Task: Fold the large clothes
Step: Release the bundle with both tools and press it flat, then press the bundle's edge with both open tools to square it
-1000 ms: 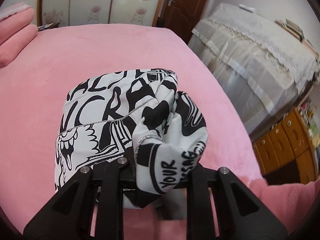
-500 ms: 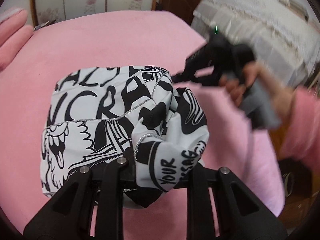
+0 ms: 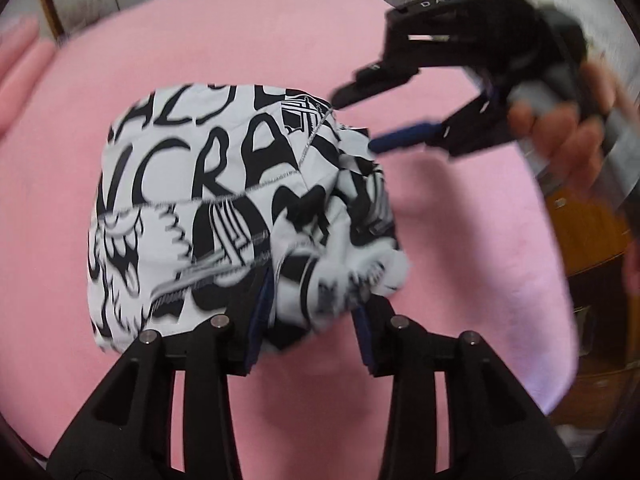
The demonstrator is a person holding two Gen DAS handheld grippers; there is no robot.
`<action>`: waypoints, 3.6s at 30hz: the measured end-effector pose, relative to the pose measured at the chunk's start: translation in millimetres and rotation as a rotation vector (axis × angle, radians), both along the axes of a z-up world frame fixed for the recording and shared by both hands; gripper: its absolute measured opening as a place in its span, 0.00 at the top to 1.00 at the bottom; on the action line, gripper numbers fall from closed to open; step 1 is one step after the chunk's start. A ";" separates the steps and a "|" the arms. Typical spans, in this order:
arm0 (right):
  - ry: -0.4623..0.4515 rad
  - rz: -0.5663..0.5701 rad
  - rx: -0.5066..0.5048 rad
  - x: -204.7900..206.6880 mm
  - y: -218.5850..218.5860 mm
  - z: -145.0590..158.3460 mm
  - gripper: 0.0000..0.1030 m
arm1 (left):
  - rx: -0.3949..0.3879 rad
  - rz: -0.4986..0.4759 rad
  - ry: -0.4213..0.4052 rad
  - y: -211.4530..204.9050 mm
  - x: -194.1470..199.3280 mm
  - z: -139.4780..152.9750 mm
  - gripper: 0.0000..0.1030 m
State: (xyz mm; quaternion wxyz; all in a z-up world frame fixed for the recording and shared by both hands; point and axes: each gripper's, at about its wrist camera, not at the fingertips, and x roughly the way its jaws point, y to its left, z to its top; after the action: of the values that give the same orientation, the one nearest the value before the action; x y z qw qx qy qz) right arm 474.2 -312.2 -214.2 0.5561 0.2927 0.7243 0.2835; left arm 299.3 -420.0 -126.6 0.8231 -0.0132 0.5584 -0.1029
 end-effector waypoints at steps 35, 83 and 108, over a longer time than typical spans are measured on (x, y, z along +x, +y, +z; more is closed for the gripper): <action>-0.344 0.278 -0.617 -98.4 112.5 28.6 0.98 | -0.012 0.320 0.115 177.2 26.0 6.3 0.58; -0.362 0.081 -0.467 -109.0 100.0 22.4 0.96 | 0.046 0.297 0.183 190.8 14.7 -9.6 0.58; -0.677 0.077 -0.663 -197.8 175.3 17.3 0.84 | -0.029 0.249 0.163 190.5 17.2 -10.4 0.59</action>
State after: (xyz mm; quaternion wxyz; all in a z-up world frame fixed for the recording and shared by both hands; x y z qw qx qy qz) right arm 276.4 -136.9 -196.9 0.8133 -0.0365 0.5643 0.1371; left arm 316.6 -229.5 -137.0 0.7811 -0.1028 0.6159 -0.0066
